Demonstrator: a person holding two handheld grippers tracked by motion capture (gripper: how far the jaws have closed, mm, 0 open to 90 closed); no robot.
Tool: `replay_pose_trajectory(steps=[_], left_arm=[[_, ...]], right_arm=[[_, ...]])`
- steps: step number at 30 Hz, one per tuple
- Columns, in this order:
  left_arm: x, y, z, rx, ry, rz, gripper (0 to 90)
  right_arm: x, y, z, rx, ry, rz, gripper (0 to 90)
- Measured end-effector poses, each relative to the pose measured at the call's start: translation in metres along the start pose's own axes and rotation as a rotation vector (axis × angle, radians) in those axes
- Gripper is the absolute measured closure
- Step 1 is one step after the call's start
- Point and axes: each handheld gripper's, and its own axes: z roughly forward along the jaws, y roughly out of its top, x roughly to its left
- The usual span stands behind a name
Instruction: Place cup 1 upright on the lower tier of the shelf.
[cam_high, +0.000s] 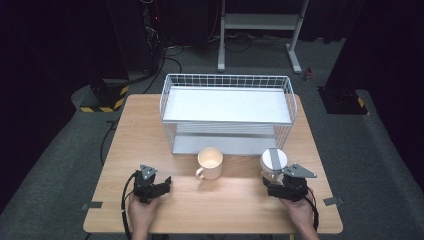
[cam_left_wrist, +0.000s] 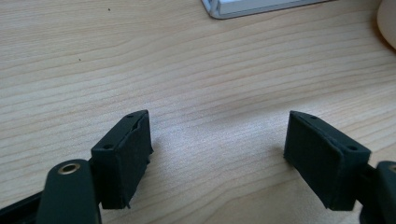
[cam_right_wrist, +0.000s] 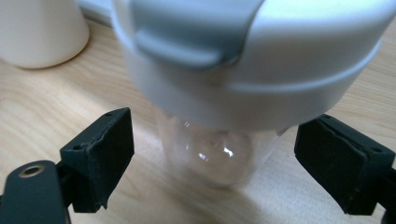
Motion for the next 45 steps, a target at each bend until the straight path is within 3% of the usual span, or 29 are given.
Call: replay_pose_trajectory(steps=[7, 17, 29, 45], left_arm=[[0.000, 0.000, 0.000, 0.000, 0.001, 0.001, 23.2], [0.000, 0.000, 0.000, 0.001, 0.001, 0.000, 23.2], [0.000, 0.000, 0.000, 0.000, 0.001, 0.000, 23.2], [0.000, 0.000, 0.000, 0.001, 0.004, 0.002, 23.1]], right_arm=[[-0.001, 0.004, 0.004, -0.014, -0.033, -0.009, 13.2], [-0.002, 0.008, 0.011, -0.030, -0.014, 0.010, 13.6], [0.002, 0.014, 0.017, -0.036, -0.029, 0.012, 18.0], [0.005, 0.015, 0.015, -0.047, -0.039, -0.021, 18.3]])
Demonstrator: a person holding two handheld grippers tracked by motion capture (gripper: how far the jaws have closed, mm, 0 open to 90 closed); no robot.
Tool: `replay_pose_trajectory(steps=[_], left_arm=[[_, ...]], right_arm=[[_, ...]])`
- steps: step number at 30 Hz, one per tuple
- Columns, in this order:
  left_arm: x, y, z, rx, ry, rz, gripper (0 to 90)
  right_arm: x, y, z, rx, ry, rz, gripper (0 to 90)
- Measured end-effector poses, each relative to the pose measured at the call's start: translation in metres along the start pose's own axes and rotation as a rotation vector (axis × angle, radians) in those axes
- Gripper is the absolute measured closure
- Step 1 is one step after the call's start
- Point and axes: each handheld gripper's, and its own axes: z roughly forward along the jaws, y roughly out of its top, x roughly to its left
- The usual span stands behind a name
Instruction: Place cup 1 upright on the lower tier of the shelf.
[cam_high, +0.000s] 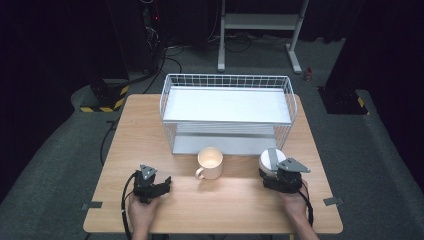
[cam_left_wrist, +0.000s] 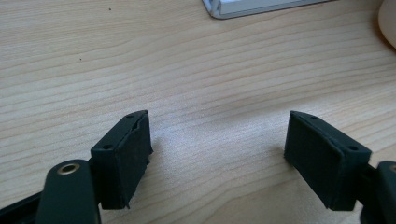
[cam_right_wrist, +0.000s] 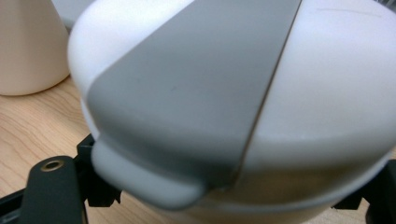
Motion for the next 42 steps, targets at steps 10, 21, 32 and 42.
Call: replay_pose_trajectory(steps=[10, 21, 32, 42], left_arm=[[0.000, 0.000, 0.000, -0.002, 0.001, -0.001, 23.1], [0.000, 0.000, 0.000, -0.003, 0.000, -0.005, 23.2], [0.000, 0.000, 0.000, -0.003, 0.001, -0.005, 23.5], [0.000, 0.000, 0.000, -0.001, -0.004, -0.002, 23.2]], right_arm=[[0.002, 0.007, -0.002, -0.009, 0.035, 0.001, 18.3], [0.007, 0.026, -0.004, -0.017, 0.055, -0.016, 18.3], [0.015, 0.046, 0.013, -0.018, 0.095, -0.005, 18.4], [0.020, 0.065, 0.038, -0.006, 0.082, 0.048, 18.4]])
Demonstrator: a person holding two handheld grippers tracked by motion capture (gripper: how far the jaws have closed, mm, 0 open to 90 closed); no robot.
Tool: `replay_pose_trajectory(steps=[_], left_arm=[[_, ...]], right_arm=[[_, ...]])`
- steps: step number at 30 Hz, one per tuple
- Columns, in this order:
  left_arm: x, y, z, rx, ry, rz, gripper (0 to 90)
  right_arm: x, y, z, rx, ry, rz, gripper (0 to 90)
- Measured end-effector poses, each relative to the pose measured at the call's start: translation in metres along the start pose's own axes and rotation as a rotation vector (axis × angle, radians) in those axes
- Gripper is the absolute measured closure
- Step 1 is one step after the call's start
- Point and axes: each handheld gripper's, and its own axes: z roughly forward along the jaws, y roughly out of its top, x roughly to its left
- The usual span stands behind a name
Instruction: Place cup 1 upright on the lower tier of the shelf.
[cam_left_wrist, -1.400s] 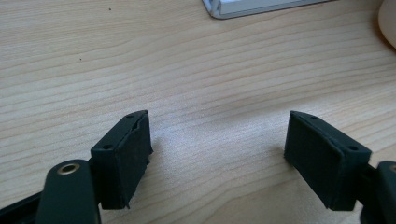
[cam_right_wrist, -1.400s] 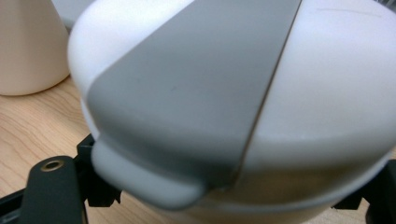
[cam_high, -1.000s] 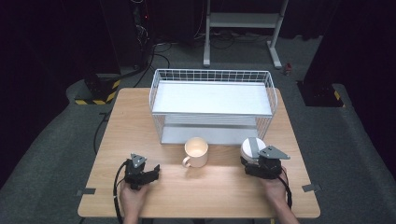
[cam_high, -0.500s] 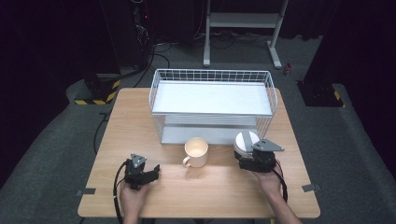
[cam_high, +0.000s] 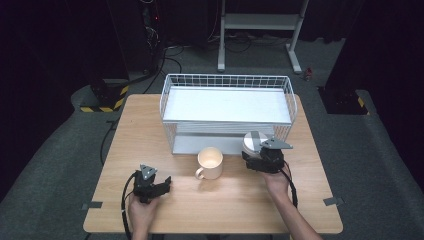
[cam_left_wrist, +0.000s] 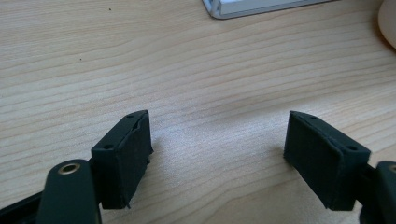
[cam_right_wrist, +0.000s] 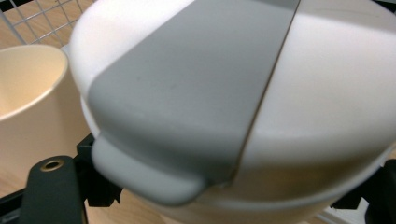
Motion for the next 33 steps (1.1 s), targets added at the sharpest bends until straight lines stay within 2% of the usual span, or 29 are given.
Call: replay_pose_trajectory(steps=[5, 10, 17, 22, 33], left_arm=[[0.000, 0.000, 0.000, 0.000, -0.004, 0.004, 23.2], [0.000, 0.000, 0.000, -0.001, -0.006, 0.008, 22.9], [0.000, 0.000, 0.000, 0.000, -0.010, 0.014, 22.7], [0.000, 0.000, 0.000, 0.001, -0.011, 0.017, 22.7], [-0.001, 0.001, 0.001, -0.002, -0.008, 0.016, 22.5]], right_arm=[[0.003, 0.007, 0.010, -0.002, -0.016, 0.000, 18.4], [0.004, 0.013, 0.020, 0.013, -0.037, 0.022, 18.4], [0.000, 0.010, 0.029, 0.031, -0.061, 0.012, 18.4], [-0.001, 0.009, 0.034, 0.034, -0.060, 0.034, 18.4], [-0.001, 0.008, 0.042, 0.011, -0.044, 0.010, 18.4]])
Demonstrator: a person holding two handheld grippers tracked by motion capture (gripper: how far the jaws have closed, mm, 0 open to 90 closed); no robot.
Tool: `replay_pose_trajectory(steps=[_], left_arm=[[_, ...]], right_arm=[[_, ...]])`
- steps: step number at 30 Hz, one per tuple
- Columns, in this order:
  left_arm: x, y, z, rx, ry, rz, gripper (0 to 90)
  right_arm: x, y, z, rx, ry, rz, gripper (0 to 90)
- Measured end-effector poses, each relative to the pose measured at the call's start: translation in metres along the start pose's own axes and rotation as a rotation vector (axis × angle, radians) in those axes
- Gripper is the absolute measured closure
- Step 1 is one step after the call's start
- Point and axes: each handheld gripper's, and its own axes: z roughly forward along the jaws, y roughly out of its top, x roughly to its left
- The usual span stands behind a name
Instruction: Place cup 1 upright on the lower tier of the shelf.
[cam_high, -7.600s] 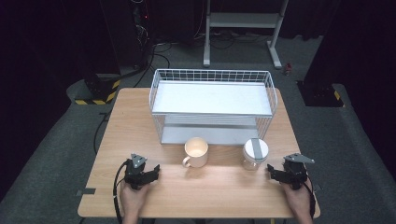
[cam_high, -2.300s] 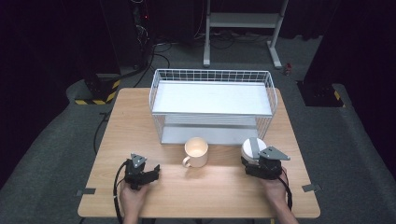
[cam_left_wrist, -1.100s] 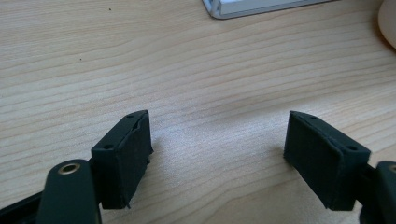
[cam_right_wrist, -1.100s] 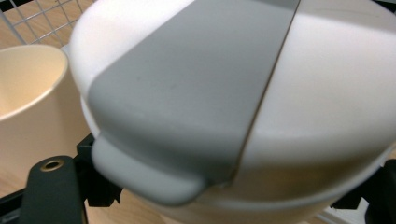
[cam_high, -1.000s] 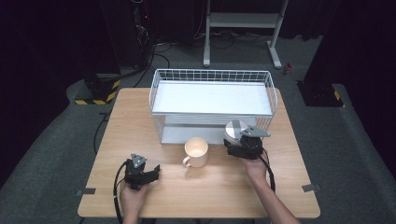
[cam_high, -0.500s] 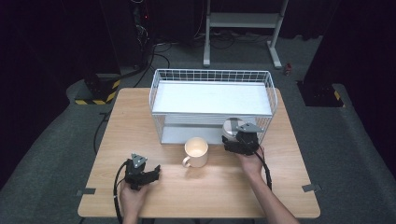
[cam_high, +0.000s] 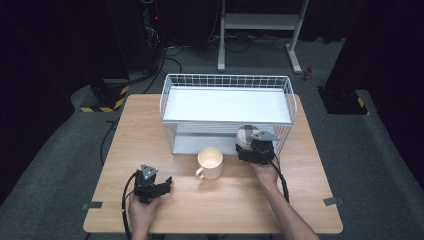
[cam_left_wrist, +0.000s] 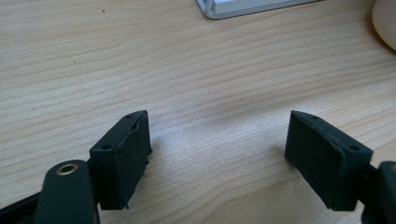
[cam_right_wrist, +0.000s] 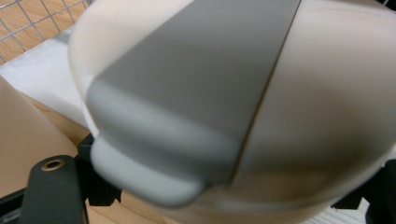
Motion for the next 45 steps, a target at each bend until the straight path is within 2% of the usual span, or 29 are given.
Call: replay_pose_trajectory(steps=[8, 9, 20, 22, 29, 36, 41, 45], left_arm=[[0.000, 0.000, 0.000, 0.000, -0.001, 0.001, 22.6], [0.000, 0.000, 0.000, -0.001, -0.001, -0.002, 22.6], [-0.001, 0.001, 0.001, -0.003, -0.010, 0.000, 22.8], [-0.001, 0.001, 0.001, -0.003, -0.010, 0.001, 22.8], [-0.001, 0.001, 0.001, -0.001, -0.011, 0.001, 22.8], [-0.001, 0.000, 0.001, -0.001, -0.012, 0.005, 22.8], [-0.001, 0.000, 0.000, 0.003, -0.012, 0.006, 22.8], [-0.001, 0.000, 0.000, 0.003, -0.012, 0.008, 22.8]], right_arm=[[-0.007, -0.001, 0.005, -0.023, -0.029, 0.000, 18.5], [-0.007, -0.001, 0.005, -0.019, -0.031, 0.014, 18.5], [-0.011, 0.002, 0.010, -0.022, -0.048, 0.009, 18.4], [-0.012, 0.003, 0.012, -0.014, -0.057, 0.027, 18.2], [-0.015, 0.003, 0.011, 0.003, -0.051, 0.024, 14.6], [-0.013, -0.007, 0.007, 0.016, -0.054, 0.053, 14.5], [-0.011, -0.010, 0.006, 0.031, -0.056, 0.032, 16.0], [-0.011, -0.015, 0.004, 0.030, -0.059, 0.039, 20.3]])
